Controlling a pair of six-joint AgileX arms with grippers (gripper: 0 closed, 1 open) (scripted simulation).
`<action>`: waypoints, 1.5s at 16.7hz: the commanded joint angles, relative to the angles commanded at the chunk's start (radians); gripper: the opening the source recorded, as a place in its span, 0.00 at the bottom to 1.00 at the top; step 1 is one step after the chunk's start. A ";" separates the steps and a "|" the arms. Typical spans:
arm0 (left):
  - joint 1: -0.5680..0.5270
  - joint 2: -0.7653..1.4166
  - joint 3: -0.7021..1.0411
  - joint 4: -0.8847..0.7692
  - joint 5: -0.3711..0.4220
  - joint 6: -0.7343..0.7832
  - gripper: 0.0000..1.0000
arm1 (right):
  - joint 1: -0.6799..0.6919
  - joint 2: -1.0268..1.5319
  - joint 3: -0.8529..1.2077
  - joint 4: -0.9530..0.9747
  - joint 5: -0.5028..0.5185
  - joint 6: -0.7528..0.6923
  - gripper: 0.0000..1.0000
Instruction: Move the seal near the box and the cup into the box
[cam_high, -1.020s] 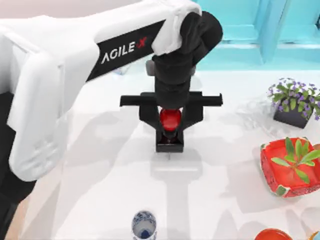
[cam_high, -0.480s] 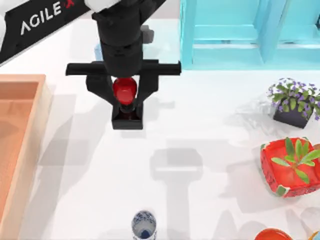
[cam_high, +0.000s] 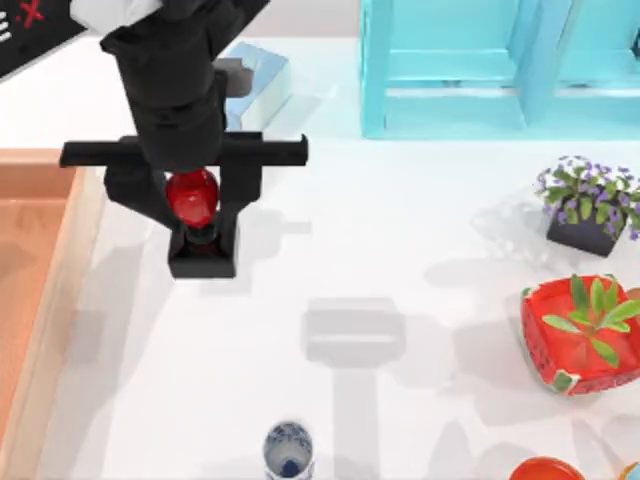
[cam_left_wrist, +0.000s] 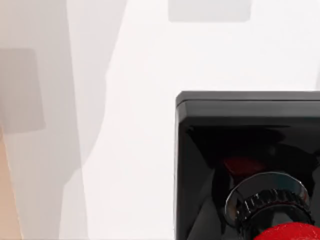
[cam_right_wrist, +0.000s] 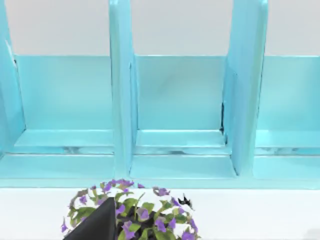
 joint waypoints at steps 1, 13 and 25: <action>0.012 -0.055 -0.070 0.006 0.000 0.011 0.00 | 0.000 0.000 0.000 0.000 0.000 0.000 1.00; 0.062 -0.310 -0.358 0.029 -0.004 0.072 0.00 | 0.000 0.000 0.000 0.000 0.000 0.000 1.00; 0.072 -0.291 -0.591 0.287 -0.003 0.078 0.00 | 0.000 0.000 0.000 0.000 0.000 0.000 1.00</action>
